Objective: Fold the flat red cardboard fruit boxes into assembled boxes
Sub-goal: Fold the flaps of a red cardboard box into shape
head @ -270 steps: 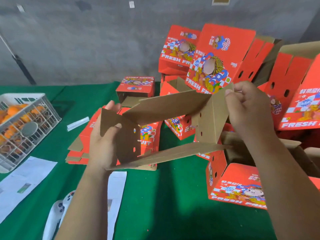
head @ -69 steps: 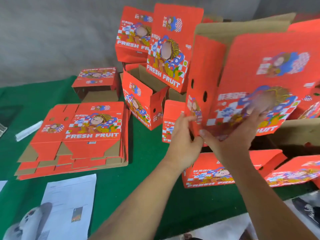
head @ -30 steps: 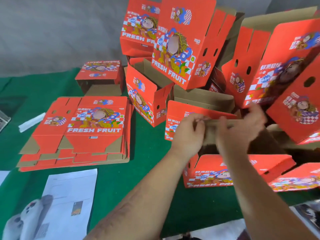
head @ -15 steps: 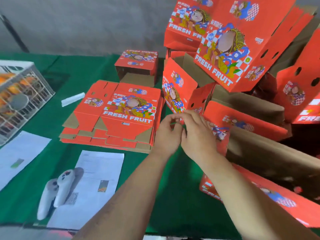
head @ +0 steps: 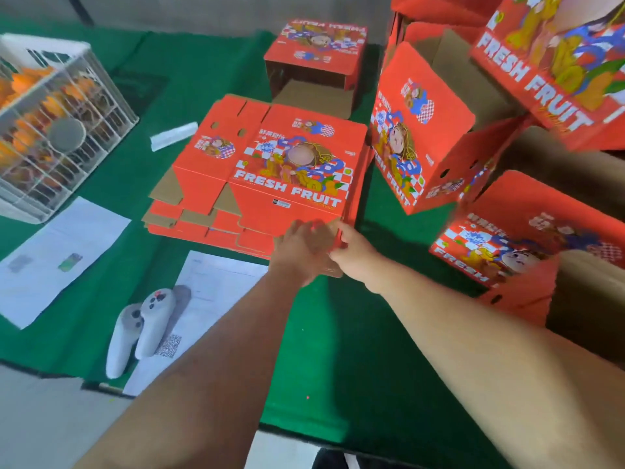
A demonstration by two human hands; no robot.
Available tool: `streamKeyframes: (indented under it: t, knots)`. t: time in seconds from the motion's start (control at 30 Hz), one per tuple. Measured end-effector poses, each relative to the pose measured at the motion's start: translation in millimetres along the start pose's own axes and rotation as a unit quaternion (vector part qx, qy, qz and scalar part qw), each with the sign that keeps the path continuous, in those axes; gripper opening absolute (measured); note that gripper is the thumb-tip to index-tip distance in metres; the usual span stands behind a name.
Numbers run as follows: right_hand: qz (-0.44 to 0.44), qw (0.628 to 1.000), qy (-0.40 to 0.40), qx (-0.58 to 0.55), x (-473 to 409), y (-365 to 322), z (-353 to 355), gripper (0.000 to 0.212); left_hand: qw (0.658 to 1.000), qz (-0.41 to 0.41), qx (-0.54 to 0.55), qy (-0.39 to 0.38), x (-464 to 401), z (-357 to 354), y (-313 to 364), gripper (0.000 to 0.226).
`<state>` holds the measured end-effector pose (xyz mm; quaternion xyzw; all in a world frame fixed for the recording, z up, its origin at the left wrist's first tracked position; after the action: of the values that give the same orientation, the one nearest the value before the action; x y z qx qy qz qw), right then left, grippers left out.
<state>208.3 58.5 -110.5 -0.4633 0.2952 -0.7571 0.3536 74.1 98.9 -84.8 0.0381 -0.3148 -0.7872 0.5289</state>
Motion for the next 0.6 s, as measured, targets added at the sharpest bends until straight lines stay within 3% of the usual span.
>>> streamKeyframes:
  t: [0.1, 0.2, 0.33, 0.47, 0.53, 0.6]
  knots:
    - [-0.03, 0.999, 0.027, 0.003, -10, -4, -14, 0.063, 0.98, 0.022, -0.182, -0.075, -12, -6, -19, 0.084]
    - [-0.118, 0.985, 0.102, -0.071, -15, -8, -25, 0.067, 0.961, -0.016, -0.265, -0.08, -10, -19, -24, 0.095]
    - [-0.231, 0.913, 0.172, -0.29, -11, 2, -3, 0.023, 0.973, -0.072, -0.208, -0.074, 12, -40, -19, 0.097]
    - [-0.197, 0.893, 0.184, -0.361, 15, 43, 41, 0.006, 0.986, -0.131, -0.102, 0.012, 39, -43, -27, 0.083]
    - [-0.14, 0.9, 0.206, -0.357, 33, 58, 61, 0.013, 0.989, -0.086, -0.074, 0.09, 46, -34, -39, 0.082]
    - [-0.097, 0.907, 0.224, -0.344, 51, 63, 78, 0.023, 0.99, 0.037, -0.088, 0.108, 56, -25, -54, 0.114]
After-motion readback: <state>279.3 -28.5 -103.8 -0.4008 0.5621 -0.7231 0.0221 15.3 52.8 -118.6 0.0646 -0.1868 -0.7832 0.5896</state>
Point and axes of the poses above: each hand's wrist, its own x-axis away from the middle knuckle, its own z-axis out of the back of the hand, y = z × x, the point moved 1 cm from there along -x, towards the middle knuckle, and after that the axes turned 4 degrees about -x, right-handed, at the moved point
